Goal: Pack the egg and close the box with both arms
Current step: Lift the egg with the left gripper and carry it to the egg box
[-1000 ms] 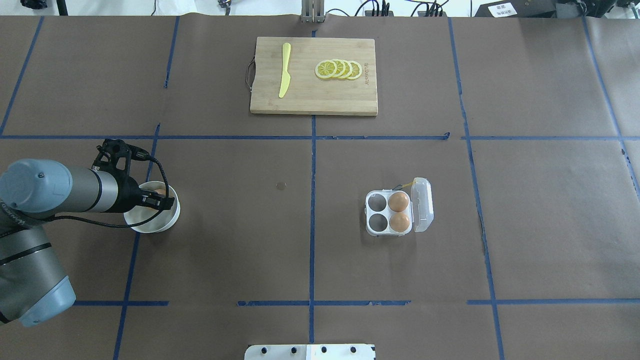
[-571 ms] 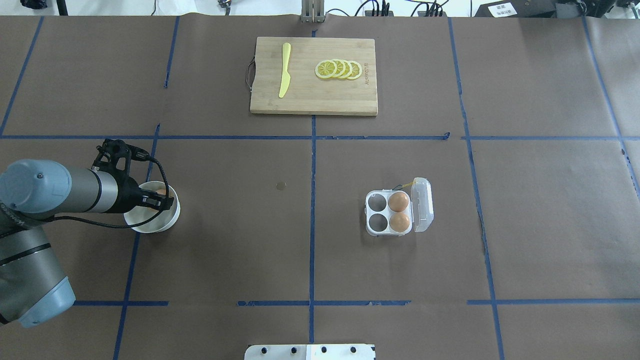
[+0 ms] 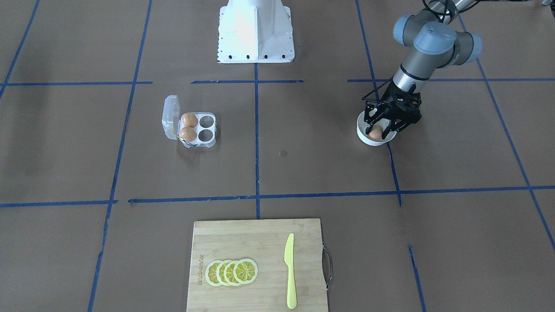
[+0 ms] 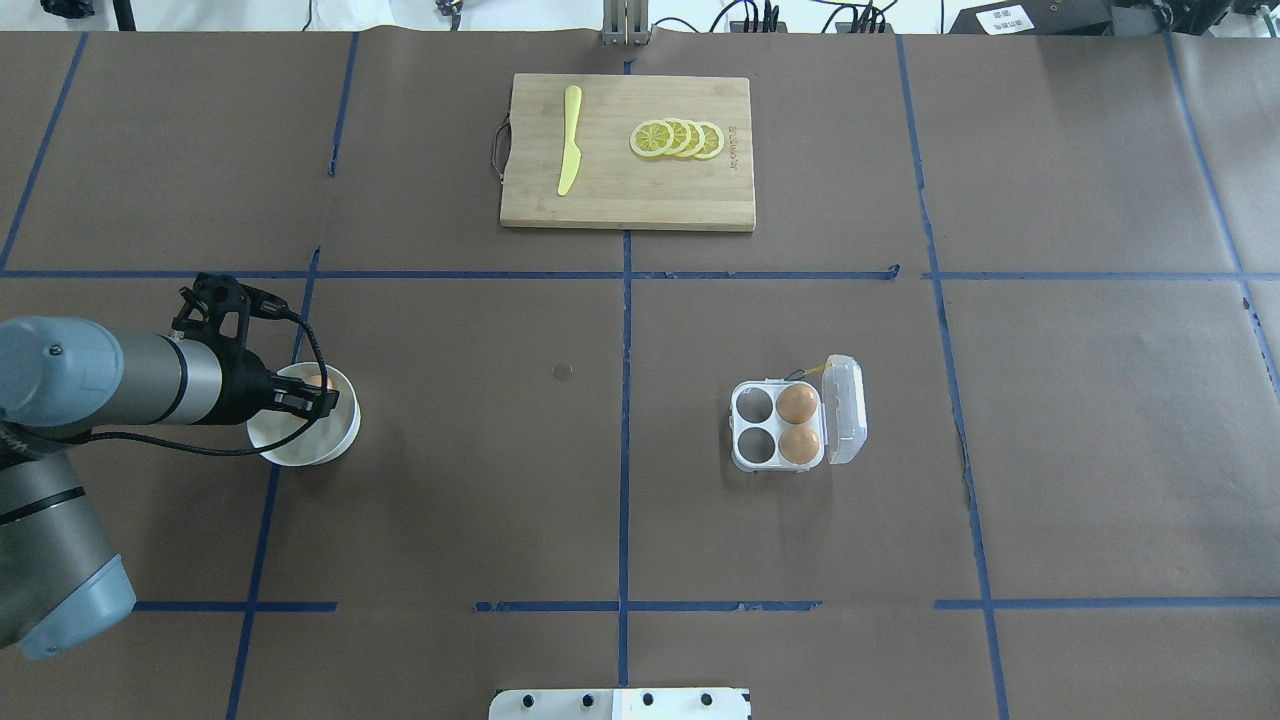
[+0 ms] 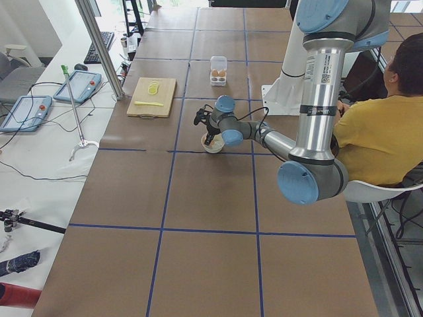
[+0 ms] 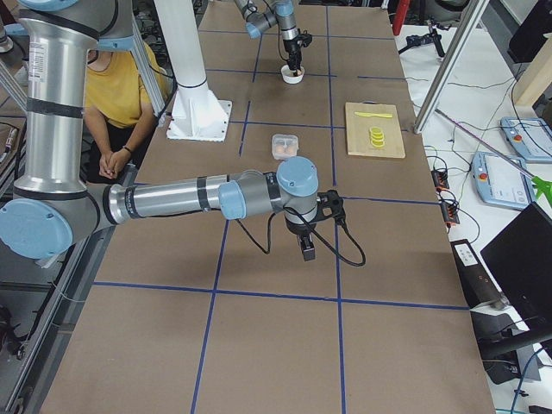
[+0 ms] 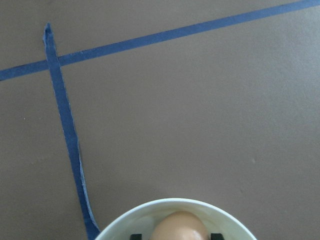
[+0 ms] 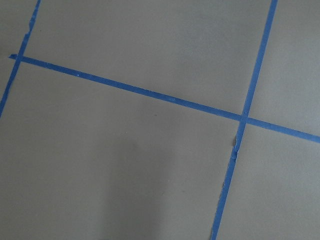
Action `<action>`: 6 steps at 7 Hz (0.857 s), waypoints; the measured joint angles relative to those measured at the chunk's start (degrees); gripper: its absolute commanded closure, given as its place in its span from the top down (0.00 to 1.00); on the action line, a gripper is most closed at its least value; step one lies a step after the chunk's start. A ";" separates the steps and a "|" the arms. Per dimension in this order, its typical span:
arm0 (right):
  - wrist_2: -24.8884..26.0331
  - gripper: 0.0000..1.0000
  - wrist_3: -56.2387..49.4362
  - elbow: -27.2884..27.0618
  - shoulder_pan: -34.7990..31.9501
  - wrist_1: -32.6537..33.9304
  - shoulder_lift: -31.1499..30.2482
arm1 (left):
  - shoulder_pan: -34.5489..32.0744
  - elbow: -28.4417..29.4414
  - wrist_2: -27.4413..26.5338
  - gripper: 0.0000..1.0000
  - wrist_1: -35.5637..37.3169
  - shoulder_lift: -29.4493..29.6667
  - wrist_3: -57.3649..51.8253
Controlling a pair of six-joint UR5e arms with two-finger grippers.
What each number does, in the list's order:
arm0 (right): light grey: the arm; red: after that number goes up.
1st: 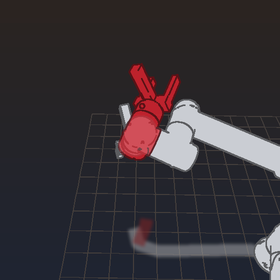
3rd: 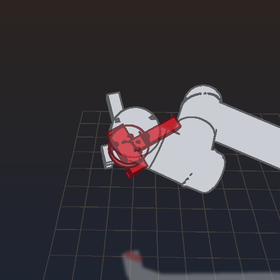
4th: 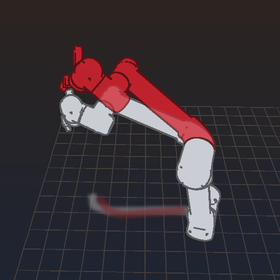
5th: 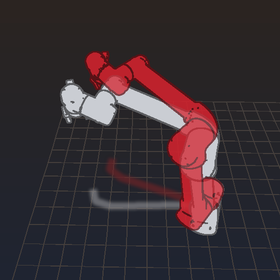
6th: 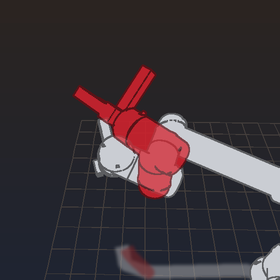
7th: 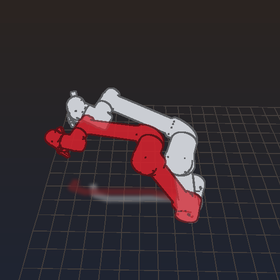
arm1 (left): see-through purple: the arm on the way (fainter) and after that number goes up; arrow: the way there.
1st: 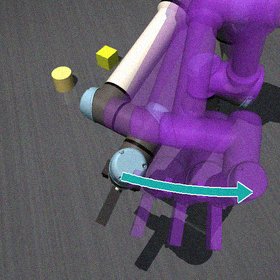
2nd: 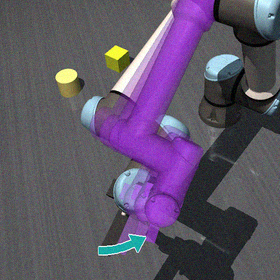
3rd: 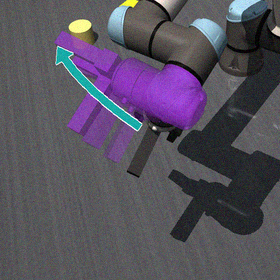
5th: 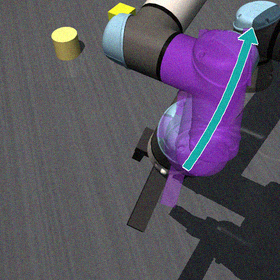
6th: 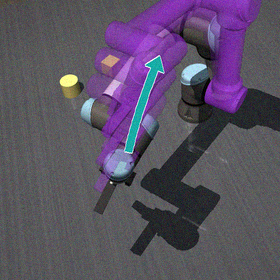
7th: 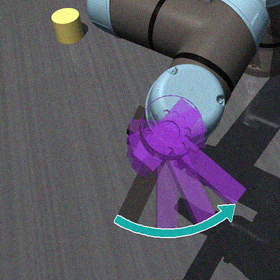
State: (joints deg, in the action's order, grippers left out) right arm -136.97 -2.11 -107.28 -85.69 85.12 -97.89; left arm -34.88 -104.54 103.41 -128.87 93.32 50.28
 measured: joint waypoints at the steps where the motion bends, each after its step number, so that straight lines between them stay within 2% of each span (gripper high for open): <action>1: -0.02 1.00 0.00 -0.02 0.00 -0.02 0.03 | -0.29 -2.69 0.09 0.00 -0.04 -1.90 -1.70; 3: -0.03 1.00 0.00 -0.04 0.00 -0.04 0.06 | -0.53 -6.85 0.05 0.00 -0.56 -2.52 -3.70; 4: -0.01 1.00 0.00 -0.06 0.00 -0.04 0.07 | -0.52 -7.10 -0.69 0.00 -1.84 -0.50 -3.90; 6: -0.02 1.00 0.00 -0.04 0.00 -0.04 0.10 | -0.19 -4.53 -6.93 0.00 -6.81 7.60 -4.06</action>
State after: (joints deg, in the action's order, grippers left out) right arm -137.00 -2.11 -107.32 -85.69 85.08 -97.79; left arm -35.07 -109.07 96.48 -135.68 100.92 46.22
